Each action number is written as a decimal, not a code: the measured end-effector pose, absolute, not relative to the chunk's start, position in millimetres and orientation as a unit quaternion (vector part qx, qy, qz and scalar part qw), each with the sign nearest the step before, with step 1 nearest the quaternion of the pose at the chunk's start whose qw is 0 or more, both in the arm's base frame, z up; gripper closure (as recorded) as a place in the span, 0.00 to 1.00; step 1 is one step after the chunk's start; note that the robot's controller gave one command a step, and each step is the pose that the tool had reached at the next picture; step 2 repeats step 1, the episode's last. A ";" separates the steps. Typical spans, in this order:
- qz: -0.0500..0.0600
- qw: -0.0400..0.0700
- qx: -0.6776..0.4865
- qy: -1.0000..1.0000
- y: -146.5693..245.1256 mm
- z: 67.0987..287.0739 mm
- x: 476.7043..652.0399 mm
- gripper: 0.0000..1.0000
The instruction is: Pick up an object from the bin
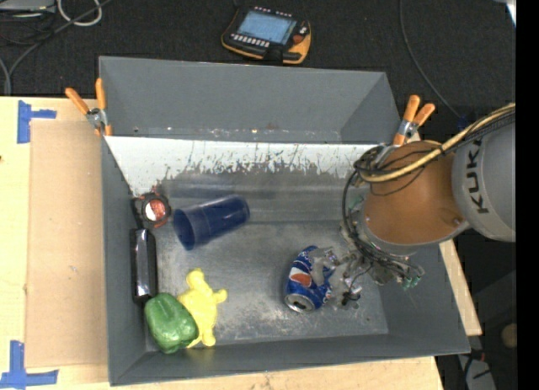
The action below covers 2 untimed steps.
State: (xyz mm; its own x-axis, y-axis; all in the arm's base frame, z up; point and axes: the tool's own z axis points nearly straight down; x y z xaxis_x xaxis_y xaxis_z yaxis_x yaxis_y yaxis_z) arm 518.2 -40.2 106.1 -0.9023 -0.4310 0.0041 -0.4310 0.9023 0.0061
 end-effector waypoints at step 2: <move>-0.003 -0.001 0.033 -0.999 -27.5 153.8 520.0 1.00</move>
Offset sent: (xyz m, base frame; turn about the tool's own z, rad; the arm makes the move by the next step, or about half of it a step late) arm -0.0131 -0.0002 0.1136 0.0337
